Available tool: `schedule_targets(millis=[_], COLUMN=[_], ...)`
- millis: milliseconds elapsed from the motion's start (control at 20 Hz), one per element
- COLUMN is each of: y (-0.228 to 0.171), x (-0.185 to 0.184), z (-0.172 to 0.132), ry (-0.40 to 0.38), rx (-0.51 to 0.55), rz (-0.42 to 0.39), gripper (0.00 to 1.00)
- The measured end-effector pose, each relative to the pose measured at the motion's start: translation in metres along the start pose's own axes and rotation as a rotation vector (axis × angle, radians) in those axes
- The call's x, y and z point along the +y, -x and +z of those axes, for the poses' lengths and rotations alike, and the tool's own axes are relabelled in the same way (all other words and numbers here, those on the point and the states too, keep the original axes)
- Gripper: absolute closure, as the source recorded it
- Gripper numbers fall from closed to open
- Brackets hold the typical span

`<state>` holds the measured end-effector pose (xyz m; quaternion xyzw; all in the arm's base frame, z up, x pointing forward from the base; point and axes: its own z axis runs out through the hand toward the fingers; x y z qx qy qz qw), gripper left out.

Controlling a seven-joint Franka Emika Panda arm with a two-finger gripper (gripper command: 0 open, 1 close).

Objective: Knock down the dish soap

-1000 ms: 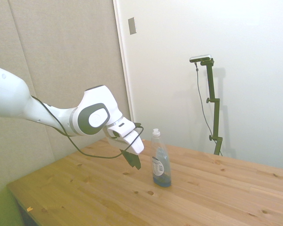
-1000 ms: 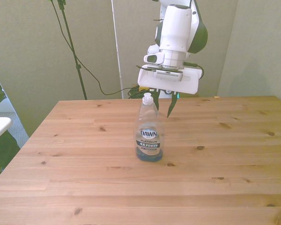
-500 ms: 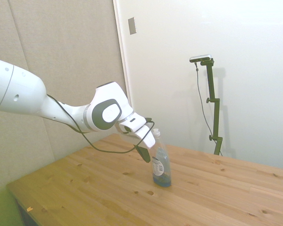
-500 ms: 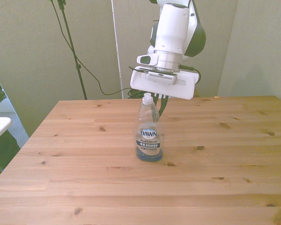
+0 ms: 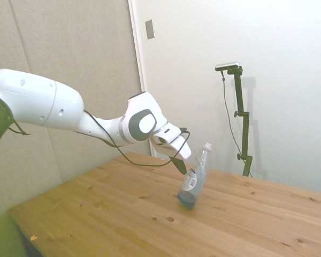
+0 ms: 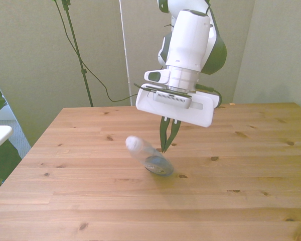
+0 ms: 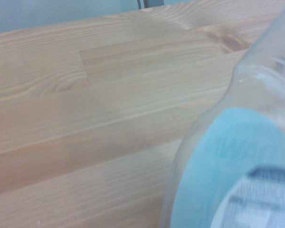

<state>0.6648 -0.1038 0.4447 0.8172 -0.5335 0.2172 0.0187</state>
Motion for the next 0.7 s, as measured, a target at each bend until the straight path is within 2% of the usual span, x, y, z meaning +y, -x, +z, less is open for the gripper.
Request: schedule_targets(millis=[250,700], y=[-0.006,-0.059], x=[-0.017,-0.004], z=[0.018,0.029], ry=[0.009,0.033], rx=[0.020,0.083], rz=[0.004,0.069], gripper=[1.00,1.00])
